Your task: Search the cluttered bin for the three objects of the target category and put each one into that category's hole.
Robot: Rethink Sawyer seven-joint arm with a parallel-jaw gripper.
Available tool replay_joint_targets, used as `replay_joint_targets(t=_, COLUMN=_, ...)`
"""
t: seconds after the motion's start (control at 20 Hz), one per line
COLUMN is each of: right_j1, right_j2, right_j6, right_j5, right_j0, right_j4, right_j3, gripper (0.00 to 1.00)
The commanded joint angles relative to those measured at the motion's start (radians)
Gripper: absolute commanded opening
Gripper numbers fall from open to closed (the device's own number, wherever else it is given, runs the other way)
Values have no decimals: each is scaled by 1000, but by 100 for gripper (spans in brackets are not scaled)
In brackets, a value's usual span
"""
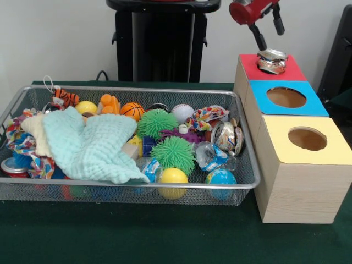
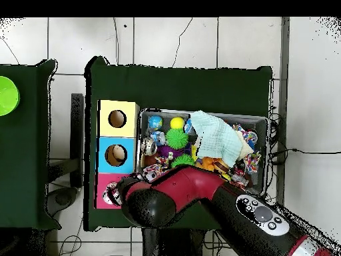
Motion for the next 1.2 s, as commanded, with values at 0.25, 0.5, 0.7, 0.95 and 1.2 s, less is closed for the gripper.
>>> replay_joint_targets(t=0.25, right_j1=290, right_j2=-175, right_j6=-255, right_j5=274, right_j0=33, right_j4=-171, right_j3=-251, gripper=100)
replay_joint_targets(t=0.5, right_j1=321, right_j2=-181, right_j6=-259, right_j5=325, right_j0=37, right_j4=-209, right_j3=-289, gripper=100)
replay_joint_targets(t=0.7, right_j1=331, right_j2=-186, right_j6=-228, right_j5=347, right_j0=53, right_j4=-222, right_j3=-302, gripper=100)
replay_joint_targets(t=0.95, right_j1=304, right_j2=-162, right_j6=-198, right_j5=426, right_j0=43, right_j4=-169, right_j3=-271, gripper=100)
replay_joint_targets(t=1.2, right_j1=277, right_j2=-140, right_j6=-174, right_j5=429, right_j0=23, right_j4=-140, right_j3=-224, gripper=100)
